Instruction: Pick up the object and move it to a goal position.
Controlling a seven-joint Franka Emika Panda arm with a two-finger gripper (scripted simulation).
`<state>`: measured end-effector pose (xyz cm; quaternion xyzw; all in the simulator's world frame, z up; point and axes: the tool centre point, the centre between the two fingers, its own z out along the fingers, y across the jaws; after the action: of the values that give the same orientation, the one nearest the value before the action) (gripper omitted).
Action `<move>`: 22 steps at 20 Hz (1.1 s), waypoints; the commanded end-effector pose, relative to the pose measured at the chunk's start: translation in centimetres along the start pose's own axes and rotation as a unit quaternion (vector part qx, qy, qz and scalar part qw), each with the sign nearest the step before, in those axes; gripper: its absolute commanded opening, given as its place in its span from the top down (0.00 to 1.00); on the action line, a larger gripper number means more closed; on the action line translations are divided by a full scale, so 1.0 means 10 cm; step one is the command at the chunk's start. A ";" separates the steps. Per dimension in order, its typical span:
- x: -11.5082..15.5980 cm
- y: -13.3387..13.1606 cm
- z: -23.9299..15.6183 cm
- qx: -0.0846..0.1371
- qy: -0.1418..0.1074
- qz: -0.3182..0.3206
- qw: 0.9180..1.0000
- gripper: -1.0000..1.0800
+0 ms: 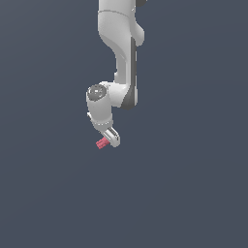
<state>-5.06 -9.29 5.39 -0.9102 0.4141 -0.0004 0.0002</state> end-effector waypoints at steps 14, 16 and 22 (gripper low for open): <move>0.00 0.00 0.32 0.000 0.000 0.002 1.000 1.00; 0.00 0.00 0.32 0.000 0.000 0.002 1.000 1.00; 0.00 0.00 0.31 0.000 0.000 0.002 1.000 1.00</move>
<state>-5.07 -9.30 2.28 -0.9096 0.4156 0.0002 0.0000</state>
